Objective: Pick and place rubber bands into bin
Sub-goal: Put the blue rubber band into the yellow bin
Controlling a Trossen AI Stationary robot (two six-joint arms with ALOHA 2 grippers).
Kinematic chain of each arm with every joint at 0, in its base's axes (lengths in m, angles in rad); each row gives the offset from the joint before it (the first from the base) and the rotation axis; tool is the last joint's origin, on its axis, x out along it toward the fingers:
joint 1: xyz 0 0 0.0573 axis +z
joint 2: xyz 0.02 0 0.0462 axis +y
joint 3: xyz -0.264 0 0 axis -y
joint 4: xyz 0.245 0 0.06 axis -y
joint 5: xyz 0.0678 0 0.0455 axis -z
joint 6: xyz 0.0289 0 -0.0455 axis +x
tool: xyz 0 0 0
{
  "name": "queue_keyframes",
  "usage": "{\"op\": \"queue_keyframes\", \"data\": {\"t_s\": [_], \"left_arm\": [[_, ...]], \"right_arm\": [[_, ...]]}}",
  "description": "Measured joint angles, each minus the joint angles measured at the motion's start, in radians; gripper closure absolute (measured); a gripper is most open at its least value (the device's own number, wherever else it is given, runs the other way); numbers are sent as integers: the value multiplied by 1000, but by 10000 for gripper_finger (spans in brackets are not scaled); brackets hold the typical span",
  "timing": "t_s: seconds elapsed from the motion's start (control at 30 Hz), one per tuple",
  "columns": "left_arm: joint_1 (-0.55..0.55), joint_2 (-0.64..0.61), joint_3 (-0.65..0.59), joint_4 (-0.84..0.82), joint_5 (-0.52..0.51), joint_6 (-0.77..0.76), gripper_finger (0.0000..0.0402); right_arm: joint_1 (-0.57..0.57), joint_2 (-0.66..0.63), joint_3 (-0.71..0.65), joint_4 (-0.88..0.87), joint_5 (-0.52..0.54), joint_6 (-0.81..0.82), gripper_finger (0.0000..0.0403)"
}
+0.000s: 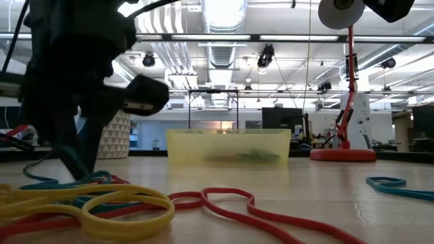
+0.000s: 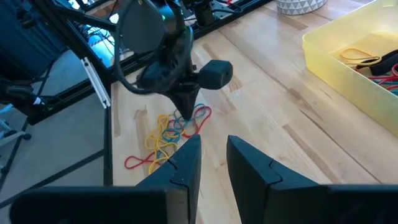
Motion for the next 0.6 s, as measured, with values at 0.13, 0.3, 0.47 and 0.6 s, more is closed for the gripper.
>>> {"op": "queue_keyframes", "data": {"t_s": [0.13,0.3,0.47,0.6], "left_arm": [[-2,-28,13,5,2,-2,401],[8,-77,30,8,-19,-21,401],[20,-148,30,26,-59,-28,402],[37,-212,30,63,-94,-48,402]], "right_arm": [[0,0,0,0,0,0,335],[0,0,0,0,-1,0,335],[0,0,0,-2,-1,-2,335],[0,0,0,-1,-1,-3,335]]}}
